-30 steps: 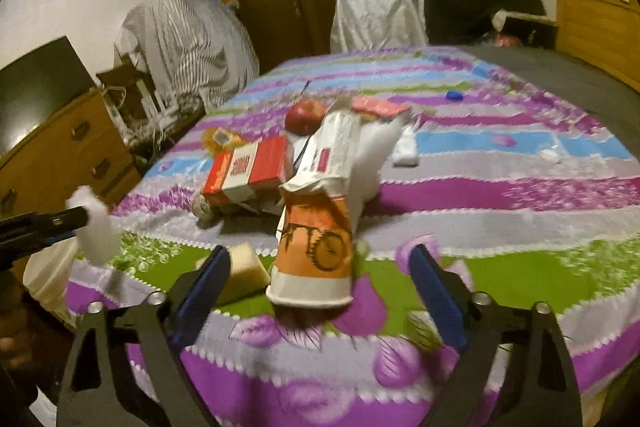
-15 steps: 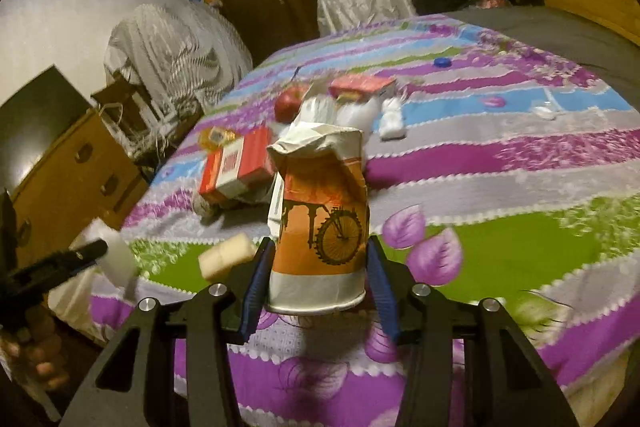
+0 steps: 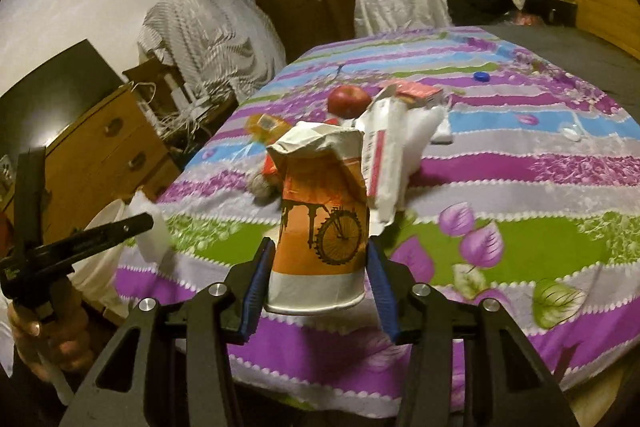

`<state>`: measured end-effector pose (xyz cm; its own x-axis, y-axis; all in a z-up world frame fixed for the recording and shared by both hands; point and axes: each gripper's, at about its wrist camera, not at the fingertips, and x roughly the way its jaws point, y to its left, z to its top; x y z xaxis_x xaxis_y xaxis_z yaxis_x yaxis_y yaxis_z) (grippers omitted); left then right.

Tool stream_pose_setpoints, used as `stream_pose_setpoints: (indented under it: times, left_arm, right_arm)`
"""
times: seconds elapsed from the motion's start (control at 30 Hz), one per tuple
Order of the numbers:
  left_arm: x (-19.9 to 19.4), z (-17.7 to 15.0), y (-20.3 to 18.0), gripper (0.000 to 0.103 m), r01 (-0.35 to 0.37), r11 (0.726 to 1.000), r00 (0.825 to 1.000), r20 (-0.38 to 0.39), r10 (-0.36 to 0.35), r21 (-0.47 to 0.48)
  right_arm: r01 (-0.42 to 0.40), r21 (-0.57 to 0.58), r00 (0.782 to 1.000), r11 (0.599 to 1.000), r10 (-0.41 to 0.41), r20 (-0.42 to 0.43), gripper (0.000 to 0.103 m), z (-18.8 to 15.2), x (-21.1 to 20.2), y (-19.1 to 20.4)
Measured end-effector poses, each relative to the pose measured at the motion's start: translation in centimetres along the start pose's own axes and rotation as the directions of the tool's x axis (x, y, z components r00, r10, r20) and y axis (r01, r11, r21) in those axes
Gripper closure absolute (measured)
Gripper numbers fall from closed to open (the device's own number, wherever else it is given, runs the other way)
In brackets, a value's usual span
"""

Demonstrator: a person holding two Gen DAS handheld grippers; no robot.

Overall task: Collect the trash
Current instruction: 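Carry foam piece and paper cup with both tools over the white bucket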

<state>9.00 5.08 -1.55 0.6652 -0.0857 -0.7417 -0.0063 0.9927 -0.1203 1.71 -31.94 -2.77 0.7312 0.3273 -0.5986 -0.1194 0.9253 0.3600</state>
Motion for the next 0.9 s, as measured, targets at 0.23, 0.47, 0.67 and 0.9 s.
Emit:
stream_pose_setpoints:
  times: [0.23, 0.47, 0.67, 0.9]
  left_arm:
    - [-1.7, 0.8, 2.7, 0.064, -0.083, 0.996, 0.995, 0.05, 0.084, -0.012]
    - [-5.2, 3.1, 9.2, 0.064, -0.201, 0.975, 0.969, 0.126, 0.212, -0.093]
    - [-8.2, 4.6, 15.5, 0.064, -0.302, 0.938, 0.929, 0.169, 0.329, -0.169]
    - [-9.4, 5.5, 22.2, 0.064, -0.408, 0.884, 0.882, 0.151, 0.446, -0.228]
  right_arm:
    - [-0.07, -0.124, 0.998, 0.99, 0.07, -0.003, 0.055, 1.7, 0.9, 5.7]
    - [-0.208, -0.277, 0.977, 0.938, 0.212, -0.018, 0.055, 5.4, 3.5, 15.9]
    - [-0.331, -0.361, 0.942, 0.872, 0.325, -0.079, 0.055, 8.2, 6.7, 25.5]
    - [-0.419, -0.432, 0.907, 0.799, 0.392, -0.154, 0.055, 10.3, 9.9, 36.4]
